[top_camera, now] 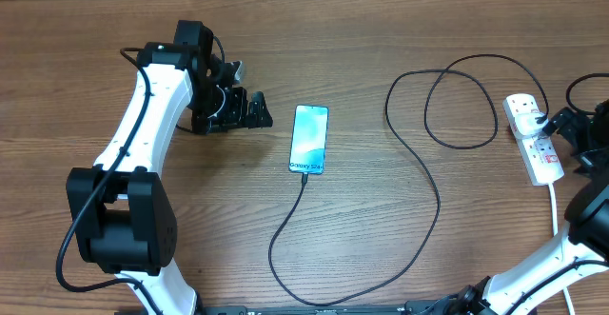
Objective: Plug charger to phone and switch on socket
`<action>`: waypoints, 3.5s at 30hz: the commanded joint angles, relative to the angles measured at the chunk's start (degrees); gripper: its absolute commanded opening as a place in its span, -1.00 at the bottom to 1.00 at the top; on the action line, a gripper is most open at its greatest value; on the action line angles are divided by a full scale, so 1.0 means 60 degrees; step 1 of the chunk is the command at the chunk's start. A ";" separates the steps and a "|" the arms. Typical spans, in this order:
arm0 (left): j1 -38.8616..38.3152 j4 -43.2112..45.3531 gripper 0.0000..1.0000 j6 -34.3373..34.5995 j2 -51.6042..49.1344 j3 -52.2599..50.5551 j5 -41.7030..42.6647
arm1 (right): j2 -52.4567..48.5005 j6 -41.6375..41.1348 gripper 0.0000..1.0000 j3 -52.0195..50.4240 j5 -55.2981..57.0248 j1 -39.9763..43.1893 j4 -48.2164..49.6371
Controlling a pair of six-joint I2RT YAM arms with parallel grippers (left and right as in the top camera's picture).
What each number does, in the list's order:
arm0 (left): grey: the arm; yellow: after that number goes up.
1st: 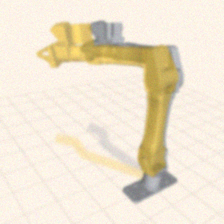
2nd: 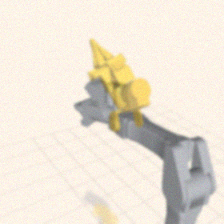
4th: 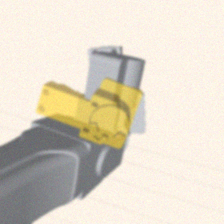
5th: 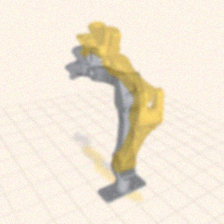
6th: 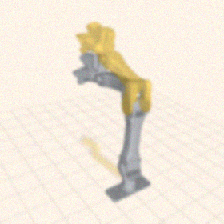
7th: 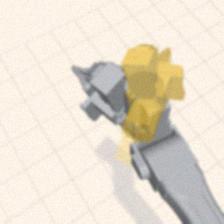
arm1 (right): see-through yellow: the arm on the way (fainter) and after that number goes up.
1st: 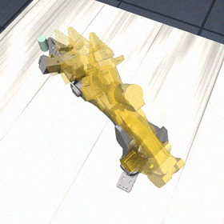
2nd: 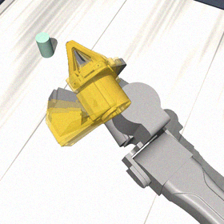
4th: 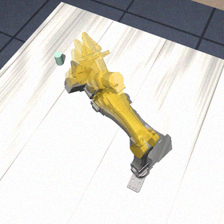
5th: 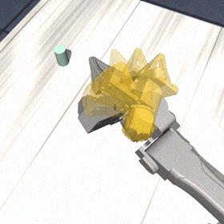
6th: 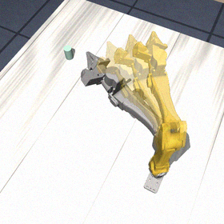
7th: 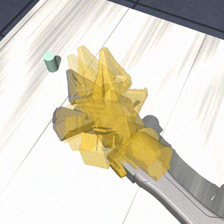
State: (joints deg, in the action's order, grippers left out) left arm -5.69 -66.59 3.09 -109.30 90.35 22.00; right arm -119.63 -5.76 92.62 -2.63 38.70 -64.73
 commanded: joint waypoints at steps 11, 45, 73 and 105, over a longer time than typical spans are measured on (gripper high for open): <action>-0.0055 0.0004 1.00 0.0127 0.0219 0.0029 -0.0025 | 0.2346 0.0007 0.92 0.0229 -0.1082 -0.0229 -0.0277; -0.0055 0.0004 0.99 0.0127 0.0219 0.0029 -0.0025 | 0.3453 0.0004 1.00 -0.1392 -0.0608 -0.1763 0.0678; -0.0288 0.0004 1.00 0.0127 0.0510 0.0029 -0.0025 | 0.3453 0.0004 1.00 -0.1392 -0.0608 -0.1763 0.0678; -0.0984 0.6080 0.99 -0.0302 0.5125 -0.4845 -0.1759 | 0.3453 0.0004 1.00 -0.1392 -0.0605 -0.1763 0.0678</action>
State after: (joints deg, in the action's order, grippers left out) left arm -11.27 -38.52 2.50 -80.88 70.13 12.51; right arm -99.24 -5.78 84.20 -6.81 28.10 -60.95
